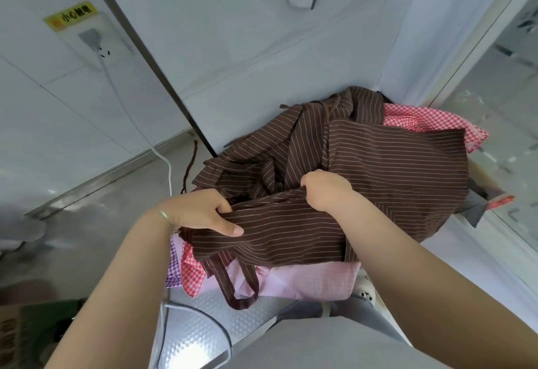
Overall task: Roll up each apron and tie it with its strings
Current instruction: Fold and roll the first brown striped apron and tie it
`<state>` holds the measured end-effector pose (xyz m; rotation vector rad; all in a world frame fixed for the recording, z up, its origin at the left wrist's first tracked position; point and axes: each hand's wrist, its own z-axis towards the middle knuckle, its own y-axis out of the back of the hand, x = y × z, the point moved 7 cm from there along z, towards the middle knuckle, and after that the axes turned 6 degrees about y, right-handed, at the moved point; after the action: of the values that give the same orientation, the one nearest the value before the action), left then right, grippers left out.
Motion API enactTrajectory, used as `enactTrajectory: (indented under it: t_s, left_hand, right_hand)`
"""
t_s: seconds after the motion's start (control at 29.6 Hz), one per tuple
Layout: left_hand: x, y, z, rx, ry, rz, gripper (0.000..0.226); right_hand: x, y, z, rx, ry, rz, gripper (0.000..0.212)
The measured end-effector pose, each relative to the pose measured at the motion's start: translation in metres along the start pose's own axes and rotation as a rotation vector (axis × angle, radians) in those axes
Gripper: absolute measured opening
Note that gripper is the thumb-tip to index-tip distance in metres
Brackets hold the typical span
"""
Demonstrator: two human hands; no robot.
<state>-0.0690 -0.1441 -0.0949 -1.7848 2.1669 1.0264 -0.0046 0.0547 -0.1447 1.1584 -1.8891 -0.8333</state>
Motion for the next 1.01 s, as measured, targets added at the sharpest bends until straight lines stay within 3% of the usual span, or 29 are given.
enactTrajectory:
  t_s: [0.1,0.2,0.3,0.34,0.41,0.57,0.71,0.78,0.81,0.88,0.95,1.01]
  left_hand:
    - [0.013,0.005,-0.02,0.069,-0.035,-0.153,0.035]
    - [0.03,0.01,-0.028,0.084,-0.036,-0.284,0.047]
    - [0.056,0.014,-0.021,-0.05,0.169,-0.09,0.029]
    - [0.064,0.015,-0.018,-0.08,0.228,0.025,0.033]
    - [0.068,0.013,-0.015,-0.11,0.207,0.077,0.059]
    - [0.06,0.027,-0.021,-0.322,-0.051,-0.486,0.068]
    - [0.065,0.033,-0.023,-0.497,-0.123,-0.708,0.047]
    - [0.072,0.037,-0.022,-0.603,-0.028,-0.564,0.023]
    - [0.074,0.036,-0.021,-0.599,0.046,-0.419,0.018]
    - [0.079,0.019,-0.015,-0.361,0.175,-0.251,0.025]
    - [0.082,-0.001,-0.017,-0.077,0.253,-0.292,0.04]
    - [0.087,-0.003,-0.018,-0.026,0.288,-0.24,0.066]
  right_hand:
    - [-0.004,-0.002,0.0,0.003,-0.093,-0.034,0.044]
    - [-0.001,-0.004,0.001,0.014,-0.127,-0.075,0.044]
    - [0.015,-0.006,0.007,-0.007,0.037,-0.006,0.044]
    - [0.023,-0.007,0.006,-0.001,0.119,0.083,0.045]
    - [0.038,-0.005,0.003,0.0,0.228,0.252,0.041]
    - [0.048,-0.002,0.003,-0.087,0.283,0.284,0.026]
    - [0.055,0.001,0.005,-0.119,0.281,0.367,0.022]
    - [0.057,0.001,0.008,-0.12,0.266,0.372,0.024]
    - [0.058,-0.001,0.01,-0.109,0.262,0.337,0.024]
    - [0.061,-0.007,0.015,-0.045,0.274,0.205,0.024]
    - [0.065,-0.015,0.019,0.03,0.272,0.129,0.025]
    - [0.068,-0.018,0.021,0.041,0.269,0.129,0.033]
